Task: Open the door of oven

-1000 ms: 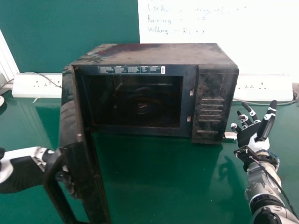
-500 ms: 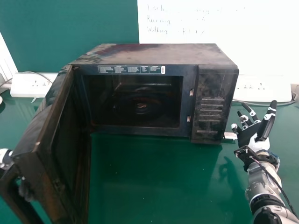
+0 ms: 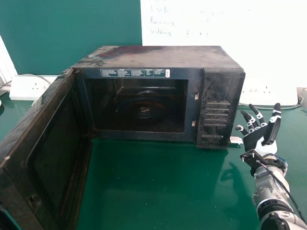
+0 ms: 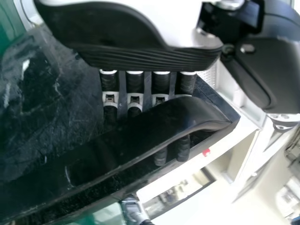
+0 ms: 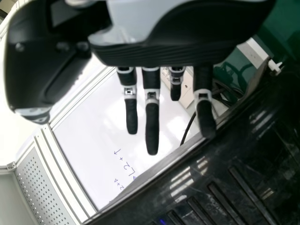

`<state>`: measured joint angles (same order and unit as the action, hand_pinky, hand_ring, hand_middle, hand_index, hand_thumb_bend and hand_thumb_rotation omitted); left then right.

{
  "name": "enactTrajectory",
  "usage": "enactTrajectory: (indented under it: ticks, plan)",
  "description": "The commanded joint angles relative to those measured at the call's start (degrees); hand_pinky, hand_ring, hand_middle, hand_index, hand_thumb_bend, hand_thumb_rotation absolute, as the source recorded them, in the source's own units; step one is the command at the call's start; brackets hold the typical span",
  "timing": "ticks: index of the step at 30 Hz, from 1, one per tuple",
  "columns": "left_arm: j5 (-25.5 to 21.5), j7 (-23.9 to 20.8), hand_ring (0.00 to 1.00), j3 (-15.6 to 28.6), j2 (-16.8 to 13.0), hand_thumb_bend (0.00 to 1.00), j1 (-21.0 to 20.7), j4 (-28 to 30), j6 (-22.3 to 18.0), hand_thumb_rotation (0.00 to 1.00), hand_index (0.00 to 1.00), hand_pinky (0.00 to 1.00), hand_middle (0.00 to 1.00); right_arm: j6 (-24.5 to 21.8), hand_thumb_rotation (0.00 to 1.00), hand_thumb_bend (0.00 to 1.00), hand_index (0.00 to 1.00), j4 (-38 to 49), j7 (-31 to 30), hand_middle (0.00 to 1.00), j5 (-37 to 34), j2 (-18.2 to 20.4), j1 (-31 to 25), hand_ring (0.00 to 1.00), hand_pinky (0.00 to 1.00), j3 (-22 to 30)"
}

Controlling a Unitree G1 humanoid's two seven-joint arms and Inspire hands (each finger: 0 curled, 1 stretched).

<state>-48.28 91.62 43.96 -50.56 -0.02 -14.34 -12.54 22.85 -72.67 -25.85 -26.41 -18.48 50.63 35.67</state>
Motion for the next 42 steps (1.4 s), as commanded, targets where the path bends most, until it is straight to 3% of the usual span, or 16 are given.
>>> enactTrajectory:
  ticks: [1, 3, 4, 5, 6, 7, 8, 9, 10, 11, 12, 14, 16, 33, 38, 42]
  plan:
    - [-18.33, 0.88, 0.23, 10.61, -9.38, 0.89, 1.18, -3.45, 7.17, 0.45, 0.63, 0.11, 0.40, 0.17, 0.75, 1.00, 0.99, -0.16, 0.21, 1.00, -0.16, -0.58, 0.64, 0.95, 0.86, 0.13]
    - [-19.06, 0.88, 0.19, 9.87, -15.45, 0.83, 3.12, -8.71, 12.51, 0.30, 0.63, 0.10, 0.31, 0.11, 0.74, 1.00, 0.99, -0.24, 0.26, 1.00, -0.15, -0.64, 0.66, 0.94, 0.86, 0.16]
    - [-22.96, 0.88, 0.18, 7.75, -16.42, 0.81, 1.66, -9.08, 19.57, 0.26, 0.63, 0.11, 0.28, 0.09, 0.74, 1.00, 0.99, -0.27, 0.24, 1.00, -0.10, -0.68, 0.65, 0.94, 0.86, 0.12]
    - [-22.97, 0.88, 0.38, 6.00, -18.28, 0.66, 3.08, -10.67, 21.57, 0.18, 0.66, 0.18, 0.54, 0.09, 0.75, 1.00, 0.99, -0.27, 0.15, 1.00, -0.11, -0.70, 0.63, 0.94, 0.85, 0.14]
    - [-23.78, 0.88, 0.42, 5.44, -18.36, 0.71, 1.92, -12.42, 24.09, 0.25, 0.65, 0.23, 0.54, 0.11, 0.75, 1.00, 0.99, -0.26, 0.09, 1.00, -0.12, -0.71, 0.59, 0.94, 0.85, 0.14]
    - [-25.70, 0.88, 0.36, 4.93, -17.26, 0.74, -0.93, -12.58, 23.75, 0.22, 0.64, 0.21, 0.48, 0.11, 0.75, 1.00, 0.99, -0.25, -0.03, 1.00, -0.09, -0.75, 0.55, 0.94, 0.85, 0.11]
    - [-27.74, 0.88, 0.43, 8.54, -11.27, 0.67, -12.31, -13.28, 12.73, 0.30, 0.64, 0.25, 0.59, 0.15, 0.75, 1.00, 1.00, -0.20, -0.09, 1.00, -0.09, -0.74, 0.53, 0.94, 0.86, 0.10]
    - [-30.20, 0.88, 0.41, 12.79, -5.05, 0.59, -23.64, -14.60, 4.95, 0.64, 0.67, 0.27, 0.59, 0.28, 0.76, 1.00, 1.00, -0.16, 0.02, 1.00, 0.02, -0.74, 0.50, 0.95, 0.86, 0.01]
    - [-30.54, 0.88, 0.33, 14.45, -2.09, 0.52, -29.05, -15.31, -1.71, 0.78, 0.71, 0.22, 0.48, 0.35, 0.76, 1.00, 1.00, -0.14, 0.07, 1.00, 0.06, -0.75, 0.48, 0.95, 0.86, -0.02]
    - [-30.03, 0.88, 0.33, 15.42, -0.92, 0.54, -31.16, -16.59, -4.87, 0.89, 0.77, 0.22, 0.46, 0.46, 0.76, 1.00, 1.00, -0.11, 0.06, 1.00, 0.17, -0.77, 0.45, 0.95, 0.87, -0.11]
    - [-25.01, 0.88, 0.33, 15.36, -3.46, 0.53, -26.24, -20.15, -4.73, 0.95, 0.80, 0.22, 0.44, 0.53, 0.77, 1.00, 1.00, -0.09, 0.20, 1.00, 0.29, -0.79, 0.44, 0.95, 0.87, -0.20]
    - [-16.61, -6.83, 0.16, 19.16, -3.52, 0.83, -17.09, -23.07, -3.64, 0.79, 0.58, 0.09, 0.27, 0.51, 0.78, 1.00, 1.00, -0.06, 0.50, 1.00, 0.41, -0.81, 0.44, 0.94, 0.86, -0.29]
    - [-15.53, -10.97, 0.07, 21.43, -1.83, 0.96, -14.50, -24.28, -1.93, 0.64, 0.58, 0.03, 0.18, 0.25, 0.76, 1.00, 0.99, -0.15, 0.63, 1.00, 0.31, -0.87, 0.47, 0.93, 0.84, -0.18]
    - [-15.32, -10.74, 0.08, 28.56, -5.37, 1.00, -21.42, -36.81, 4.04, 0.58, 0.50, 0.03, 0.19, 0.11, 0.77, 1.00, 0.99, -0.28, 0.15, 1.00, -0.02, -0.79, 0.57, 0.95, 0.87, 0.09]
    - [-16.25, -12.81, 0.07, 30.44, -3.88, 1.00, -23.39, -33.98, 3.55, 0.61, 0.55, 0.02, 0.19, -0.10, 0.76, 1.00, 0.99, -0.34, 0.20, 1.00, -0.10, -0.82, 0.59, 0.95, 0.87, 0.17]
    - [-20.14, -17.80, 0.14, 32.19, -1.36, 0.97, -25.37, -30.01, 7.07, 0.51, 0.50, 0.06, 0.28, -0.22, 0.76, 1.00, 1.00, -0.38, -0.37, 1.00, -0.31, -0.85, 0.53, 0.95, 0.87, 0.32]
